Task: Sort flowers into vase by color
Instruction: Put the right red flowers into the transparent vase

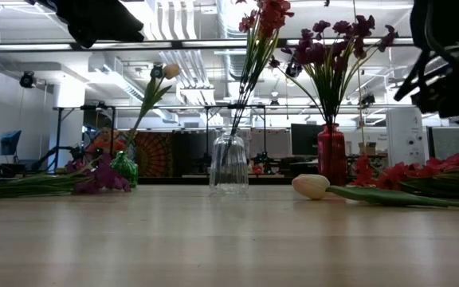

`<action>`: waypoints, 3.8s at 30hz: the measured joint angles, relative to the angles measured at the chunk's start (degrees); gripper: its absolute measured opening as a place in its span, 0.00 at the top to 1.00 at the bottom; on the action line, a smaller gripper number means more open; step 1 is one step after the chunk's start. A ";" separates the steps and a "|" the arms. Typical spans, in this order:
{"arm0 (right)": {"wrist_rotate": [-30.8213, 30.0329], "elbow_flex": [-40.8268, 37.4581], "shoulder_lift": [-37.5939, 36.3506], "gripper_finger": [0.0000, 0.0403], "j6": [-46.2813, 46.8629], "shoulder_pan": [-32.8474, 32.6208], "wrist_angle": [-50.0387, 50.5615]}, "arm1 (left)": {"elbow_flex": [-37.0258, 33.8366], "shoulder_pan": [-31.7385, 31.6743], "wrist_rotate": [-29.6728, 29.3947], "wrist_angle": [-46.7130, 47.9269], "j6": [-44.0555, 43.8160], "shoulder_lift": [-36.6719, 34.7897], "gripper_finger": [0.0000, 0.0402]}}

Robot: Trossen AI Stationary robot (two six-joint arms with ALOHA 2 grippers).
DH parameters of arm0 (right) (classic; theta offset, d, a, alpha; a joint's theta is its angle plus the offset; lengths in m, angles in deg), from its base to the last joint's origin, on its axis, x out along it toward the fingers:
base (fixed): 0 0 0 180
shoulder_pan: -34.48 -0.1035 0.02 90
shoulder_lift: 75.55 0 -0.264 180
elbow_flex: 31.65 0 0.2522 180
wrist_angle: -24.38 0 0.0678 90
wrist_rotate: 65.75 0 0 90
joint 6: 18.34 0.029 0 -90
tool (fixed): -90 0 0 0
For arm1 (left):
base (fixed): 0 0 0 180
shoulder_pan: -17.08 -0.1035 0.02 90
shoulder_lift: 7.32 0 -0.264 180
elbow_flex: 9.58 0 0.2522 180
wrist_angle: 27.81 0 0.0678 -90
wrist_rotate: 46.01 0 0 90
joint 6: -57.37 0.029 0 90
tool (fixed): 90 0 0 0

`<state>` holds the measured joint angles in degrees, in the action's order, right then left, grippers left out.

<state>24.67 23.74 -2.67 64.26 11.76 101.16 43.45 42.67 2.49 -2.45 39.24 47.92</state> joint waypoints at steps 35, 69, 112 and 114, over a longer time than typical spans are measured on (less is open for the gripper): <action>0.94 0.17 -0.45 0.96 -1.31 0.00 -3.37 | -0.02 0.00 -0.11 0.02 0.00 0.05 0.63; -26.65 28.59 -8.61 0.96 -22.05 -14.06 -3.89 | 0.35 -0.02 -4.50 0.04 1.74 -0.41 0.63; -36.58 13.78 11.75 0.96 -108.38 -1.16 -109.78 | 0.44 -1.97 -2.99 -1.85 37.39 -0.35 0.63; -39.78 16.66 13.74 0.96 -111.19 -1.03 -109.25 | 0.39 -2.90 -3.05 -1.39 37.14 -0.32 0.63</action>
<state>-15.11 40.40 11.07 -46.93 10.73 -8.09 43.84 39.77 -0.55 -3.84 76.38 47.60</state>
